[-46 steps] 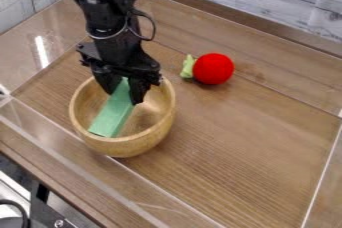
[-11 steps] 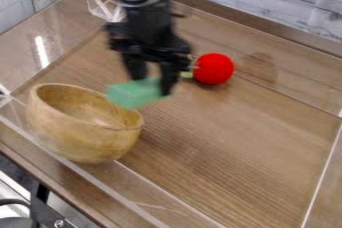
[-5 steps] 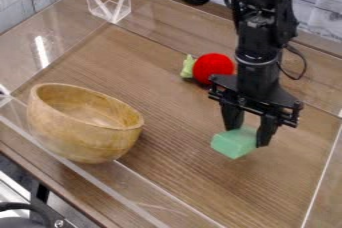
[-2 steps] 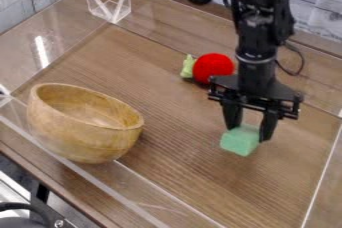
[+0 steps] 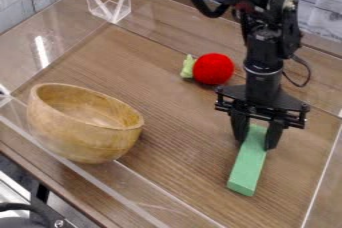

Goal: Remove the green stick from the brown bowl and put it on the table

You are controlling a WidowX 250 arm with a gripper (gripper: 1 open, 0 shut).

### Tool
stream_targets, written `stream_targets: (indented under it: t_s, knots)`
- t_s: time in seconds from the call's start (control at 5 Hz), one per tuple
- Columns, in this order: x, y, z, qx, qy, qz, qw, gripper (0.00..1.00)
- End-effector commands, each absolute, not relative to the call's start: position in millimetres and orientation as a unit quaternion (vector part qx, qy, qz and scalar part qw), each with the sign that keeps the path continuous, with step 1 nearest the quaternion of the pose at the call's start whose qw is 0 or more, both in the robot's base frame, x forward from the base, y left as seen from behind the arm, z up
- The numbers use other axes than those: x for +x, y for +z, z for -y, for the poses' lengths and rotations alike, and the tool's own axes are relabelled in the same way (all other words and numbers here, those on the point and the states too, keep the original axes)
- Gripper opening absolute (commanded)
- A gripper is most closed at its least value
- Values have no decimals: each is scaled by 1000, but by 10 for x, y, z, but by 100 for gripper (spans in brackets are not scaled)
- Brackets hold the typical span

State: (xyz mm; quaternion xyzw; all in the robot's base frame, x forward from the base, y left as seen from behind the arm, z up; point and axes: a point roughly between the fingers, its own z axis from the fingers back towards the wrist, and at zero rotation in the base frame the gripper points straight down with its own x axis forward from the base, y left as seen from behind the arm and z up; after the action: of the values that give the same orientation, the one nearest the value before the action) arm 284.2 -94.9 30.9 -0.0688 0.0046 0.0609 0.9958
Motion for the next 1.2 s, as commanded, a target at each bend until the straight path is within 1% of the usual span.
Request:
stream_targets:
  t_s: [0.0, 0.2, 0.4, 0.8, 1.0]
  knots:
    - [2941, 443, 974, -78, 68, 19, 994, 0]
    - [2946, 471, 998, -81, 74, 23, 994, 100]
    - [2975, 544, 1075, -86, 60, 26, 994, 100]
    - [3033, 767, 1136, -98, 46, 45, 993, 100]
    - [3069, 941, 1105, -106, 48, 63, 991, 100]
